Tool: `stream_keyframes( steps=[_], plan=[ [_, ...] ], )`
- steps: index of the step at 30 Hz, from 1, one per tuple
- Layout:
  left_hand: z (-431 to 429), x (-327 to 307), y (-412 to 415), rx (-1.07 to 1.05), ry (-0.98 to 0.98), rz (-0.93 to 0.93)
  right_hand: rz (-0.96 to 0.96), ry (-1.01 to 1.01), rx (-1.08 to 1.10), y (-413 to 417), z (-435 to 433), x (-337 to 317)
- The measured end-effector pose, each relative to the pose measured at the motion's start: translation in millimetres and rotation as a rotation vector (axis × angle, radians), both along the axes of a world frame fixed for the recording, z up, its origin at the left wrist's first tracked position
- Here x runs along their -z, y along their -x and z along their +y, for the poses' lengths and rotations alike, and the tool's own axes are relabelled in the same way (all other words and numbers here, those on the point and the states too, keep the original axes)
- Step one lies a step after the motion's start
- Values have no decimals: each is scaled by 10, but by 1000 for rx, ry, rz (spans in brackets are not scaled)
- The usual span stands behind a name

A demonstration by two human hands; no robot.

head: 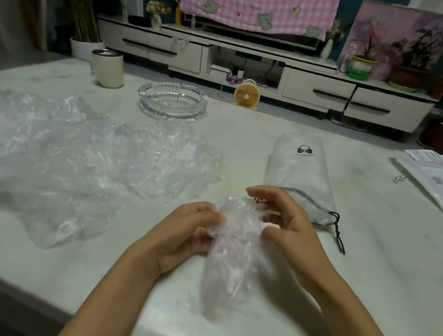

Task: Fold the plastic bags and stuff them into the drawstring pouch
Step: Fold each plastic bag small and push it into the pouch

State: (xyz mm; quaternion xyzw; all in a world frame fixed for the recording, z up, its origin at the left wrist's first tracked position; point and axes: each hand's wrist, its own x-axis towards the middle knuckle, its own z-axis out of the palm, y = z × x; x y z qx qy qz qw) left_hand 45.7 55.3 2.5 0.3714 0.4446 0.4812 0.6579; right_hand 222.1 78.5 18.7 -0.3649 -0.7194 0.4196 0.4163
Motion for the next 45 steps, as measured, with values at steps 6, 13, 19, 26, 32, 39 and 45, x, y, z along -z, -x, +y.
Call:
stream_keyframes(
  steps=[6,13,19,26,32,39,45],
  plan=[
    [27,-31,29,-183,115,-217,-684,-731,59,118,-86,160],
    [30,-18,-13,-356,-55,142,-355,-656,-144,233,-137,220],
    [12,6,-48,-343,-165,285,-125,70,-95,242,-133,84],
    [-38,-3,-48,-13,-153,110,-142,140,107,255,-73,132],
    [-8,43,-46,-185,-196,303,-7,298,158,221,-86,104],
    [0,37,-64,-218,-240,282,130,484,69,180,-5,98],
    [-16,48,-92,-307,-332,323,378,740,32,231,-31,63]
  ],
)
